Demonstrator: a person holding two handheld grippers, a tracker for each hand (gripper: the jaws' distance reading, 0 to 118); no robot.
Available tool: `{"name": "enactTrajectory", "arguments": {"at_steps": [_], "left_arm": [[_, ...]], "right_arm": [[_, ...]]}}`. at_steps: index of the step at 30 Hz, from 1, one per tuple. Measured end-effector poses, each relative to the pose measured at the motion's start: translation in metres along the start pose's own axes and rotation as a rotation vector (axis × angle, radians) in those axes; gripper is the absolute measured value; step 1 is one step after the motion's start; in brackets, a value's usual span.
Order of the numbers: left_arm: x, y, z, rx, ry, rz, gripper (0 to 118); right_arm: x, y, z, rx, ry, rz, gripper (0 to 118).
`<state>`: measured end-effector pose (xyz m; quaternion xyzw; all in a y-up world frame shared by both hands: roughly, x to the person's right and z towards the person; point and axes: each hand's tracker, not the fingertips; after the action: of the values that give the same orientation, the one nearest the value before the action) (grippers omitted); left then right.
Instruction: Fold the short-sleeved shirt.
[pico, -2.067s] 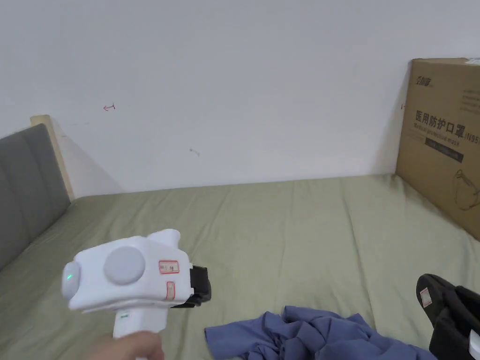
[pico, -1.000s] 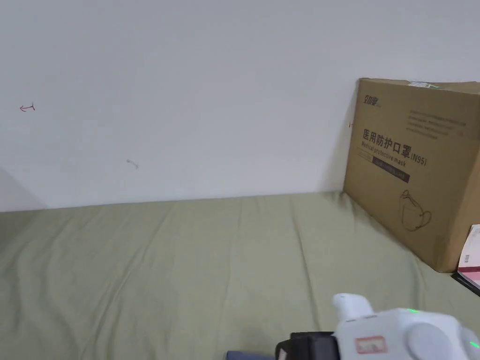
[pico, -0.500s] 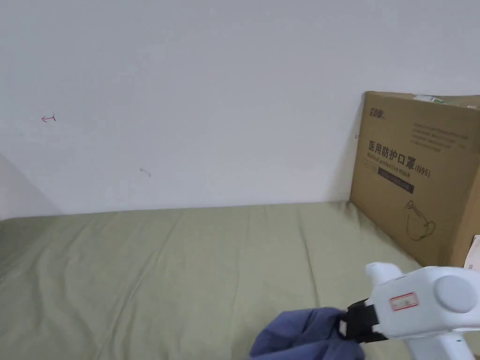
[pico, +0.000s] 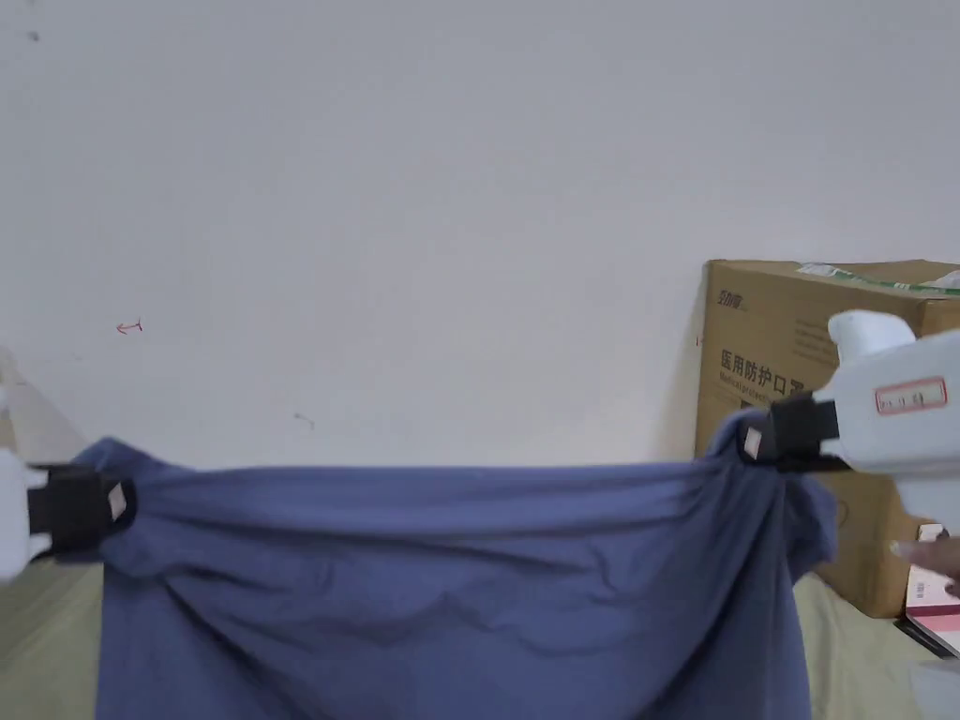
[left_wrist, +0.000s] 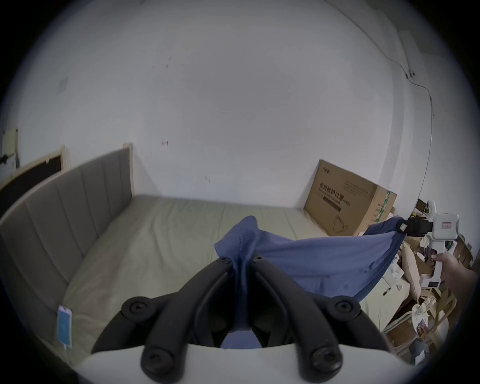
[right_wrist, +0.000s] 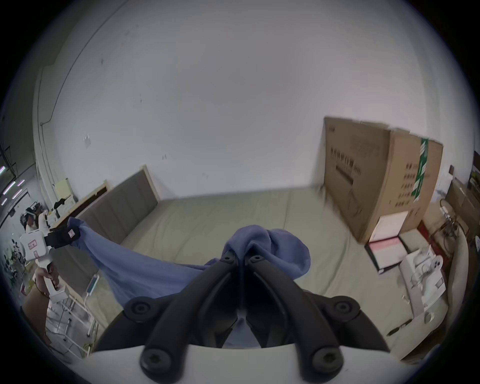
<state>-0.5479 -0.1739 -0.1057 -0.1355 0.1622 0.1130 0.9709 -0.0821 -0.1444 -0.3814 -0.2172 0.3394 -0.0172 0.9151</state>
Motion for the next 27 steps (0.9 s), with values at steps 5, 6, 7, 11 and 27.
{"name": "enactTrajectory", "arguments": {"at_steps": [5, 6, 7, 11, 27], "left_arm": [[0.005, 0.05, -0.014, 0.038, 0.021, -0.011, 6], [0.006, 0.056, -0.02, 0.042, 0.027, -0.017, 6], [0.006, 0.062, -0.026, 0.047, 0.032, -0.018, 6], [0.006, 0.074, -0.054, 0.068, 0.072, 0.015, 6], [0.004, 0.081, -0.164, 0.241, 0.204, 0.036, 6]], "right_arm": [[-0.017, 0.057, 0.004, 0.059, -0.051, 0.057, 2], [-0.019, 0.066, -0.001, 0.071, -0.07, 0.08, 2], [-0.022, 0.074, -0.005, 0.096, -0.078, 0.085, 2], [-0.036, 0.105, -0.029, 0.137, -0.119, 0.114, 2], [-0.064, 0.15, -0.143, 0.337, -0.352, 0.271, 2]]}}
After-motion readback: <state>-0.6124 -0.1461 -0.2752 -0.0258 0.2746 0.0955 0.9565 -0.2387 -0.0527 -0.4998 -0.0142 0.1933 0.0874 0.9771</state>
